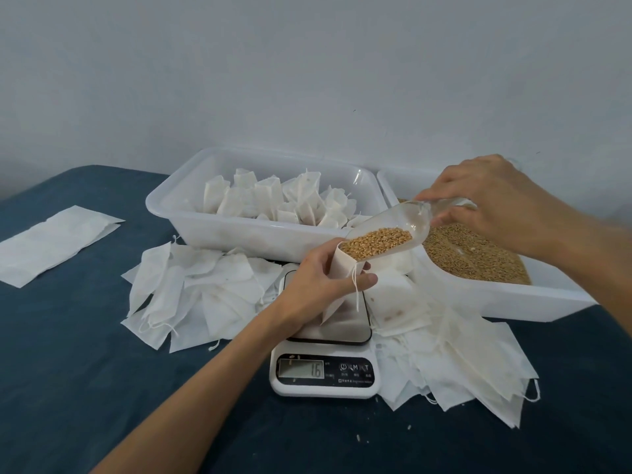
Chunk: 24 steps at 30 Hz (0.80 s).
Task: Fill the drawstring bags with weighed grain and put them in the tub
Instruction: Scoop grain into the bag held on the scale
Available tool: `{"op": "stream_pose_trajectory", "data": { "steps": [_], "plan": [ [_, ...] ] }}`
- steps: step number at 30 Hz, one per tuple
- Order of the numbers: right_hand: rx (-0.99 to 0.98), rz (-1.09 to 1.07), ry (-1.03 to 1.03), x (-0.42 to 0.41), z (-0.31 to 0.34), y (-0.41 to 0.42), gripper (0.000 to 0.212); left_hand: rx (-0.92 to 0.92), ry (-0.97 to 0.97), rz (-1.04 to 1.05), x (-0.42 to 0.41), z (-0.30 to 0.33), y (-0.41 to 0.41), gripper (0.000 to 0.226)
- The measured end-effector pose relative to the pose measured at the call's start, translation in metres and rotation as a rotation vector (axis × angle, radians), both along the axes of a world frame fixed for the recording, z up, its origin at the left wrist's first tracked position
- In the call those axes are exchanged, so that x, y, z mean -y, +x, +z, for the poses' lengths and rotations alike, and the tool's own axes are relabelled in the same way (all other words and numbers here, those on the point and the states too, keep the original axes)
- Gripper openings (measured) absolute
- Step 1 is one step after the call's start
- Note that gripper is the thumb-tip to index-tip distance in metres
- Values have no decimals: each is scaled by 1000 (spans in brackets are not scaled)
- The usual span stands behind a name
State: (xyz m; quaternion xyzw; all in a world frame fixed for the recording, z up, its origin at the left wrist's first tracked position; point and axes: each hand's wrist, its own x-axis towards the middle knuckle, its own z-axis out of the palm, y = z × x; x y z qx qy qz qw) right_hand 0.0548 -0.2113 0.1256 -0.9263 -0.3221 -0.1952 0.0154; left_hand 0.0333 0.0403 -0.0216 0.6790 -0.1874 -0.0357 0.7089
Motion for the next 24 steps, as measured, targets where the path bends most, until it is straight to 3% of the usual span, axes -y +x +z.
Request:
{"op": "stream_pose_trajectory", "data": {
  "steps": [24],
  "plan": [
    [-47, -33, 66, 1, -15, -1, 30, -72, 18, 17, -4, -3, 4, 32]
  ]
}}
